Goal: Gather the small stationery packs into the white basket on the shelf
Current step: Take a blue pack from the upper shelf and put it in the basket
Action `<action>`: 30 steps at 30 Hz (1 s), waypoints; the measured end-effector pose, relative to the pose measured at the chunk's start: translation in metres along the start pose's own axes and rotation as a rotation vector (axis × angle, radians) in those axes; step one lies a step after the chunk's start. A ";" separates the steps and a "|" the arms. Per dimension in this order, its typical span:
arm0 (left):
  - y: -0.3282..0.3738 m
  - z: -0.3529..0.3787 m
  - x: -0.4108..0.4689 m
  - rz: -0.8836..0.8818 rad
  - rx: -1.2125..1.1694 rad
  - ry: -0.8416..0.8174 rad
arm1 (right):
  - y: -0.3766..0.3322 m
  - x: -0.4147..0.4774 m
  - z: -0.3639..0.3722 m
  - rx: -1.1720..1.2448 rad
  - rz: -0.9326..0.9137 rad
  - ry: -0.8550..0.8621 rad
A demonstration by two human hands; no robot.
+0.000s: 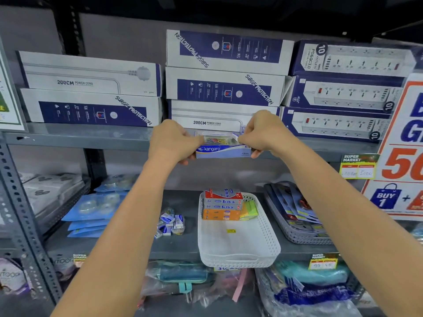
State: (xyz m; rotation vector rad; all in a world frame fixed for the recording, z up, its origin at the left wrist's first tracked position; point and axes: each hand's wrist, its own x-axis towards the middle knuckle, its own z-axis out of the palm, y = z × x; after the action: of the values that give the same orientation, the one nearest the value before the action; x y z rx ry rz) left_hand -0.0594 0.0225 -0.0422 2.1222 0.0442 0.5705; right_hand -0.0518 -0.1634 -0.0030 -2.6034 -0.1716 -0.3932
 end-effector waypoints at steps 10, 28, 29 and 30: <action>-0.034 0.029 -0.057 0.084 0.073 0.042 | 0.031 -0.031 0.020 0.011 0.040 -0.041; -0.144 0.148 -0.064 -0.193 0.358 -0.265 | 0.141 -0.026 0.181 -0.004 0.329 -0.296; -0.149 0.152 -0.063 -0.211 0.388 -0.283 | 0.146 -0.026 0.190 0.007 0.346 -0.292; -0.154 0.156 -0.063 -0.224 0.411 -0.302 | 0.150 -0.024 0.199 0.020 0.360 -0.289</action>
State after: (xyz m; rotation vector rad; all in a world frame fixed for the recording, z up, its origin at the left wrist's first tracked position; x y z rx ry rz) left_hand -0.0231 -0.0232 -0.2624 2.5376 0.2442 0.1070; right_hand 0.0025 -0.1967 -0.2447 -2.5881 0.1940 0.1115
